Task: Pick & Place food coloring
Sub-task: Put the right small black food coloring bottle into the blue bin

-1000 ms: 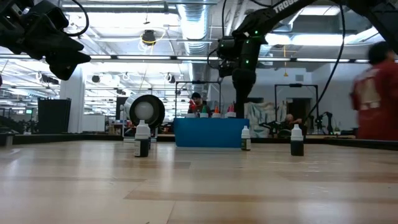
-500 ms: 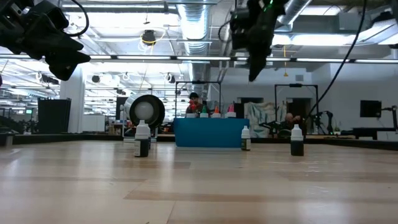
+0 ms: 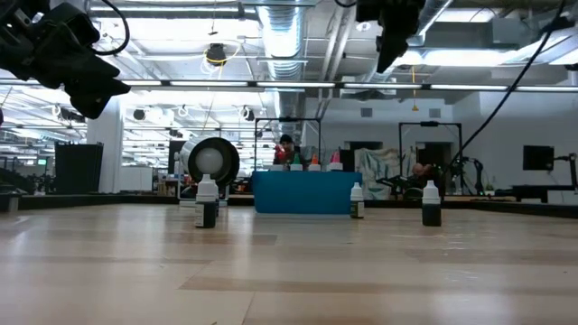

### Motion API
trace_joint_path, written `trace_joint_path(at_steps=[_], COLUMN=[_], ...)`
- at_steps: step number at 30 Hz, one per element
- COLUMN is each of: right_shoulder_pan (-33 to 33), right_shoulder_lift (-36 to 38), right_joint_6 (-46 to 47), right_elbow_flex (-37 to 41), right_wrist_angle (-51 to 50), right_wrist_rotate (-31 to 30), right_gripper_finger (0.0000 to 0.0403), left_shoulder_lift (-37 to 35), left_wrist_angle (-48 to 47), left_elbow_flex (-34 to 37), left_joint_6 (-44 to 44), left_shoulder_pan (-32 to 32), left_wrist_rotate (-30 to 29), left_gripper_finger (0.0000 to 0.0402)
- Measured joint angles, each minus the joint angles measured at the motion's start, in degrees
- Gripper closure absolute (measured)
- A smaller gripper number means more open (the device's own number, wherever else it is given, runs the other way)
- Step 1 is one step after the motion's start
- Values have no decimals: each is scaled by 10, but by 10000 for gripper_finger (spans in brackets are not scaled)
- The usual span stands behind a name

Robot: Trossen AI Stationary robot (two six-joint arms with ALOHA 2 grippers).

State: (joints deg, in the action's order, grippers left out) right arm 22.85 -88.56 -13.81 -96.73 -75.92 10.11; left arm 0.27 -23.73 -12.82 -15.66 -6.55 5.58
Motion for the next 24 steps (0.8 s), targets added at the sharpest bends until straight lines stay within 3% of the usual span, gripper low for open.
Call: trace_joint_path(at_steps=[13,18,24], right_shoulder_pan=[-85,-150,-242], right_shoulder_lift=[129,163,162], right_joint_6=[159,238,307], right_elbow_flex=[317,399,457], right_wrist_angle=[234,319,385], right_wrist_rotate=[2,-2,-71], right_gripper_finger=[275,271,270], left_shoulder_lift=[0,0,0], left_wrist_angle=[1,1,1], left_elbow_flex=[0,0,0], left_joint_6=[11,10,10], left_shoulder_pan=[0,0,0], left_wrist_rotate=[0,0,0], left_gripper_finger=[256,256,256])
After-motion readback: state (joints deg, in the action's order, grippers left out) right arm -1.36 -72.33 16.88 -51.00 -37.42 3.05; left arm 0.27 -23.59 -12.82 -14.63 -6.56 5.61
